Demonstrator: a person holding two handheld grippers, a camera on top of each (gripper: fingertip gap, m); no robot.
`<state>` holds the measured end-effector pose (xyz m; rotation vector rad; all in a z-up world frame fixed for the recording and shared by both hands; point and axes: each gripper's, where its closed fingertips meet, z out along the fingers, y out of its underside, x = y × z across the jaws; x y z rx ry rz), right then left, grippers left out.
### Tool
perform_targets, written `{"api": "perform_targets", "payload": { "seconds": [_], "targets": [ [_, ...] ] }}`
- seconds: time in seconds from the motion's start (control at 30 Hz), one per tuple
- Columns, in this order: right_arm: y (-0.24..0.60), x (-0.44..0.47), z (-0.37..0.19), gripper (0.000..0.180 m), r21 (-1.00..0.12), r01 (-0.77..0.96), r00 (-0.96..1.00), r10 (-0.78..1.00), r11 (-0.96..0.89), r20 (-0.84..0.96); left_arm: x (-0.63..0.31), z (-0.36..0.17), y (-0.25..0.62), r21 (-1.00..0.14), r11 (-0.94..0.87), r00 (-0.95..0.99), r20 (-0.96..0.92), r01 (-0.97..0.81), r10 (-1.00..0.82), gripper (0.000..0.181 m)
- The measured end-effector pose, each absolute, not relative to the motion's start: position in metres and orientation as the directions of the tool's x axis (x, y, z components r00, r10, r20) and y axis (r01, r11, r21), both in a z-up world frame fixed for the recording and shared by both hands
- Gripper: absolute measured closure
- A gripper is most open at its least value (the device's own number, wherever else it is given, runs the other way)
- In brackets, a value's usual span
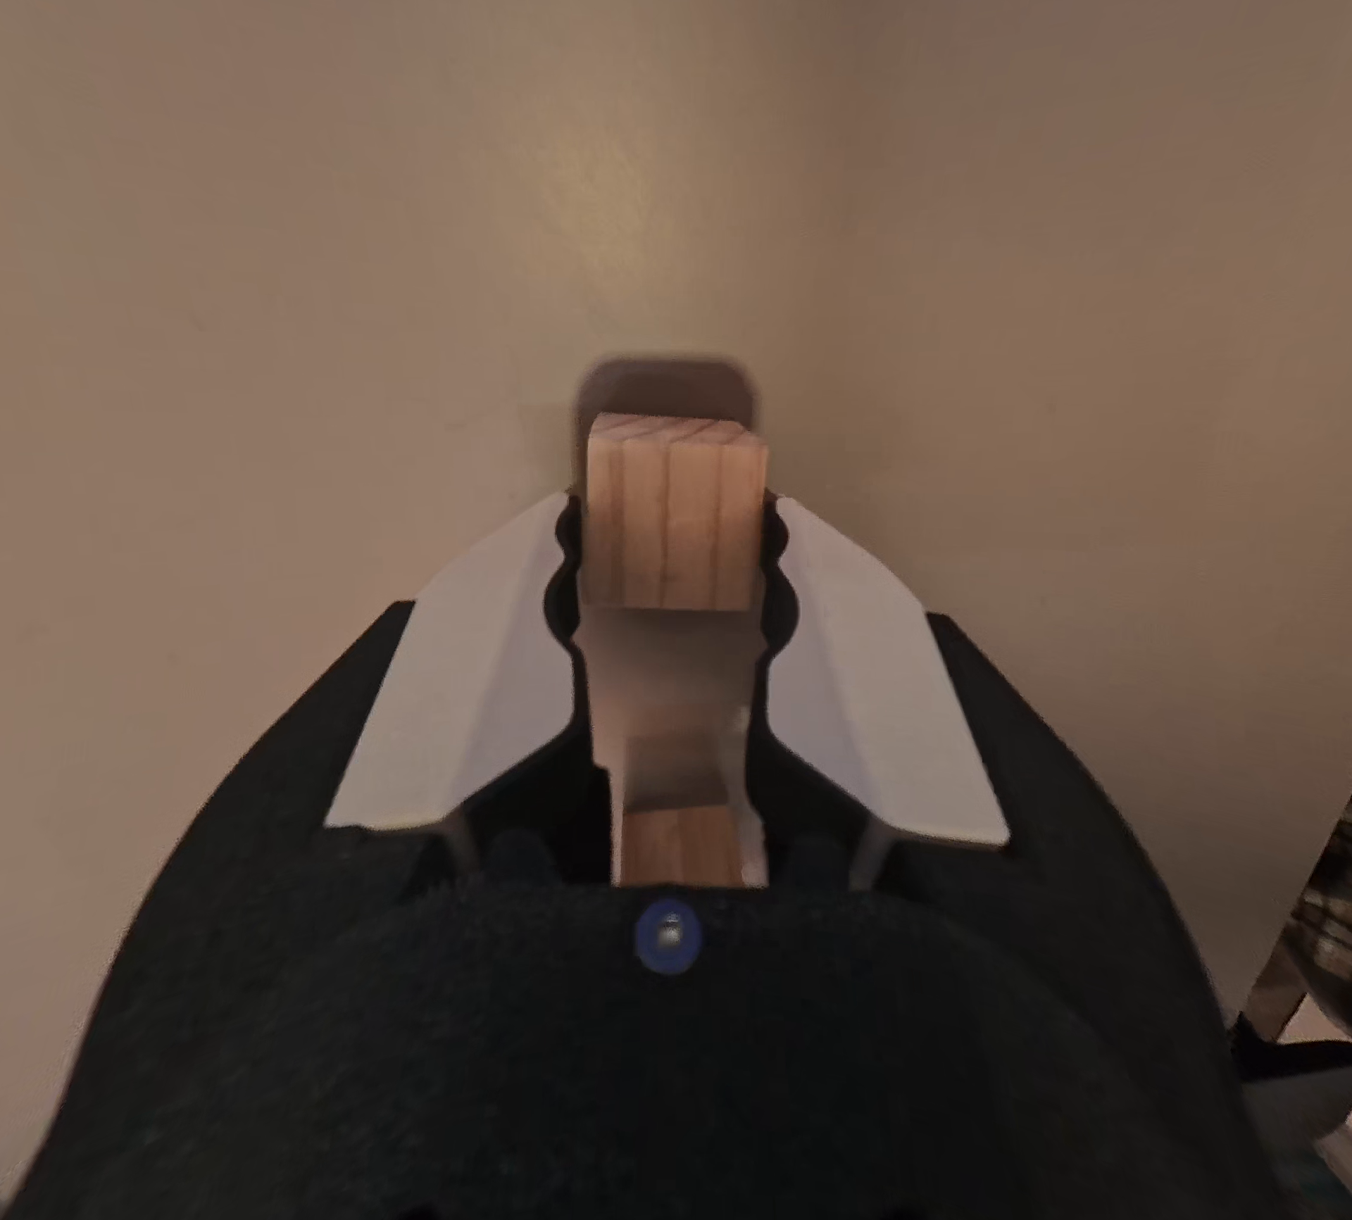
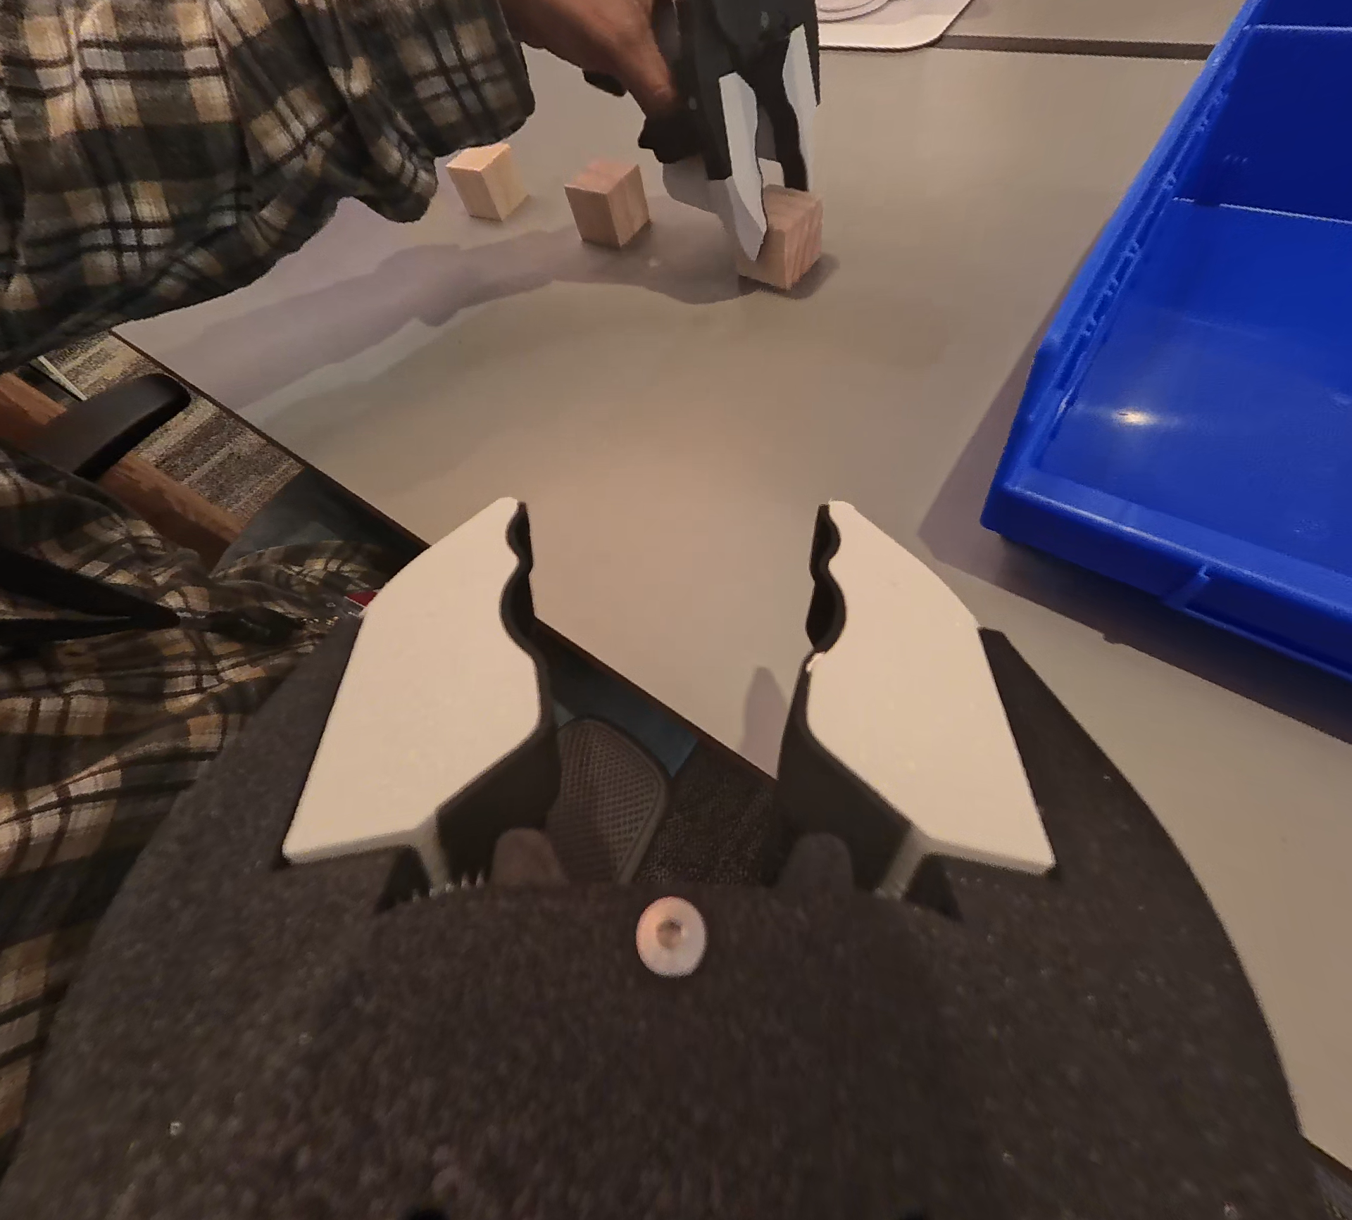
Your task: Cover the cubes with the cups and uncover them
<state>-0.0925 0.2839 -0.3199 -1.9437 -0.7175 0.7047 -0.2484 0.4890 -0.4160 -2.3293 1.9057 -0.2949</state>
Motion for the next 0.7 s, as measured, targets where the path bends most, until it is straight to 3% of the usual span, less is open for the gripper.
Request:
{"api": "perform_targets", "payload": {
  "seconds": [0.17,0.3,0.47,0.57,0.7],
  "targets": [
    [0.284,-0.094,-0.315,0.105,-0.897,0.195,0.663,0.727,-0.397,-0.178,-0.251,-0.403,0.496,-0.257,-0.247,0.240,0.056,-0.934,-0.969,0.090],
    [0.283,-0.098,-0.312,0.105,-0.906,0.190,0.654,0.737,-0.378,-0.171,-0.280,-0.342,0.499,-0.392,-0.281,0.296,0.025,-0.876,-0.955,0.084],
    [0.287,-0.114,-0.312,0.106,-0.913,0.183,0.620,0.763,-0.366,-0.181,-0.402,-0.233,0.500,-0.516,-0.346,0.459,-0.104,-0.784,-0.883,0.095],
    [0.288,-0.127,-0.313,0.106,-0.915,0.191,0.598,0.782,-0.355,-0.179,-0.526,-0.201,0.489,-0.450,-0.450,0.584,-0.220,-0.772,-0.782,0.111],
    [0.291,-0.143,-0.316,0.106,-0.912,0.194,0.569,0.799,-0.360,-0.194,-0.675,-0.201,0.450,-0.367,-0.640,0.731,-0.223,-0.676,-0.645,0.130]
  ]
}}
